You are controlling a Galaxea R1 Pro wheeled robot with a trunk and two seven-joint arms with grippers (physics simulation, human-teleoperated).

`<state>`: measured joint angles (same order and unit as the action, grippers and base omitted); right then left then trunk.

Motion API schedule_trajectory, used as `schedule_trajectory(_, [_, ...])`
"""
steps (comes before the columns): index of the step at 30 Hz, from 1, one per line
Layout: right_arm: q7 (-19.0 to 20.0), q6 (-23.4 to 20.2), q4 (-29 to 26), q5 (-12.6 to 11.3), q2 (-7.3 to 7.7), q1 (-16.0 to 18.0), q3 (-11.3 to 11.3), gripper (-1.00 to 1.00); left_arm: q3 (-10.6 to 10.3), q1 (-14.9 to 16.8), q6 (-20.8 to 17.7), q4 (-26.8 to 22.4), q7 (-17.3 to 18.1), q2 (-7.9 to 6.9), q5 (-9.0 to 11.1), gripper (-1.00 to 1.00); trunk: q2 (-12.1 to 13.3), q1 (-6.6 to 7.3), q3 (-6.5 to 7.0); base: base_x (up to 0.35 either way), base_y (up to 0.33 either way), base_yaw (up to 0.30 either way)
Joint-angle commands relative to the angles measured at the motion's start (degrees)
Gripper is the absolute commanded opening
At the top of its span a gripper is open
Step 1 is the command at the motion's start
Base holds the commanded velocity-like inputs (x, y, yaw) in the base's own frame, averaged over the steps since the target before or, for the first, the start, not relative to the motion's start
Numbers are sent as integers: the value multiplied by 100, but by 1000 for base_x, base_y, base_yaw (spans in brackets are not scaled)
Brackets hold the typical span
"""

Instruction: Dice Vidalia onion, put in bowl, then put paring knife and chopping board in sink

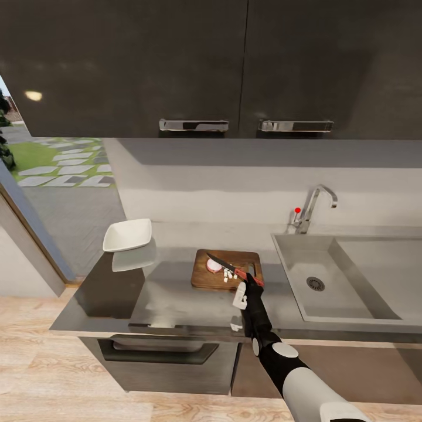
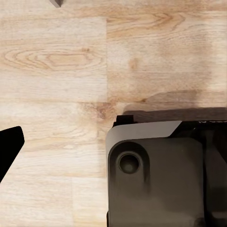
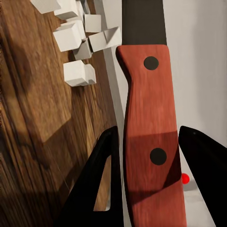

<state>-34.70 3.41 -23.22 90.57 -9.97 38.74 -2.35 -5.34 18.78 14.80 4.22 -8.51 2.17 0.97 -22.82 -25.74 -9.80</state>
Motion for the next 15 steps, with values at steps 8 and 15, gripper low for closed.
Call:
schedule_trajectory(8, [7, 2, 116, 5, -3, 2, -46, -100, -46, 11, 41, 26, -28, 3, 9, 100, -10, -4, -13, 0, 0, 0])
schedule_trajectory(15, [7, 2, 116, 5, -3, 2, -46, -100, -46, 11, 41, 26, -28, 4, 9, 100, -10, -4, -13, 0, 0, 0])
